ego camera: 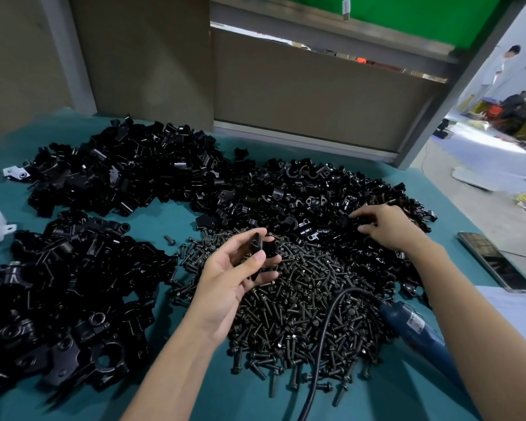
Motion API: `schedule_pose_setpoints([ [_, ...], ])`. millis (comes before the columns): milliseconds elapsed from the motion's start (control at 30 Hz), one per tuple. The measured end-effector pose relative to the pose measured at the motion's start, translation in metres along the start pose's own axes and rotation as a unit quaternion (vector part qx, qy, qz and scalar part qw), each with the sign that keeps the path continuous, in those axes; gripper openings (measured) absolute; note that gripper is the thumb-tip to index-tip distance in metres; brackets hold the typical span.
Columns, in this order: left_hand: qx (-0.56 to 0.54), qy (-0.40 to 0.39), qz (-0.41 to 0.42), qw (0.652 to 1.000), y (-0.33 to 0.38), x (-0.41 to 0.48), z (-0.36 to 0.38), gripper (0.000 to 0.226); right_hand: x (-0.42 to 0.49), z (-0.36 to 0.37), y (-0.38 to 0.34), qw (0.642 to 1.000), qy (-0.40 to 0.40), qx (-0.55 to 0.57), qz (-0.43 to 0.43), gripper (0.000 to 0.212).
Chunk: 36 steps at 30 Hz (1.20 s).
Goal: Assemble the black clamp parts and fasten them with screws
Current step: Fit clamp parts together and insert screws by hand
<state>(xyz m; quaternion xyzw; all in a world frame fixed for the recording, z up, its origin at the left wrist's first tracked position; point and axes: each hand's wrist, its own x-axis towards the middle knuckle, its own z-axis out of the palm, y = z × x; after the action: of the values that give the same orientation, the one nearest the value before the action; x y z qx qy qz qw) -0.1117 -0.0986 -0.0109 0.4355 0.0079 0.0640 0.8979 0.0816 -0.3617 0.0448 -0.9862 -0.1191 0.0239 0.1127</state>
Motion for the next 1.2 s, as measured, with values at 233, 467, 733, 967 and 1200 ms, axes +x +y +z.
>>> schedule_pose_setpoints([
  [233,0.001,0.009,-0.005,1.000,0.000,0.000,-0.002,0.034,-0.005,0.004,0.014,0.999,0.047,0.028,-0.008,0.012],
  [467,-0.002,0.013,-0.009,1.000,-0.001,0.000,-0.002,0.033,-0.035,-0.007,0.082,0.977,0.071,-0.020,0.198,0.016],
  [733,0.010,0.021,-0.012,1.000,-0.002,0.001,-0.002,0.035,-0.031,-0.013,0.040,0.993,0.101,0.011,0.064,0.034],
  [967,0.010,0.025,-0.010,1.000,0.000,0.001,-0.005,0.032,0.001,0.010,-0.026,0.998,0.053,0.031,-0.012,0.016],
  [1200,0.005,0.030,-0.011,0.999,0.000,0.001,-0.005,0.033,0.001,0.007,-0.022,0.997,0.046,0.041,0.045,0.017],
])
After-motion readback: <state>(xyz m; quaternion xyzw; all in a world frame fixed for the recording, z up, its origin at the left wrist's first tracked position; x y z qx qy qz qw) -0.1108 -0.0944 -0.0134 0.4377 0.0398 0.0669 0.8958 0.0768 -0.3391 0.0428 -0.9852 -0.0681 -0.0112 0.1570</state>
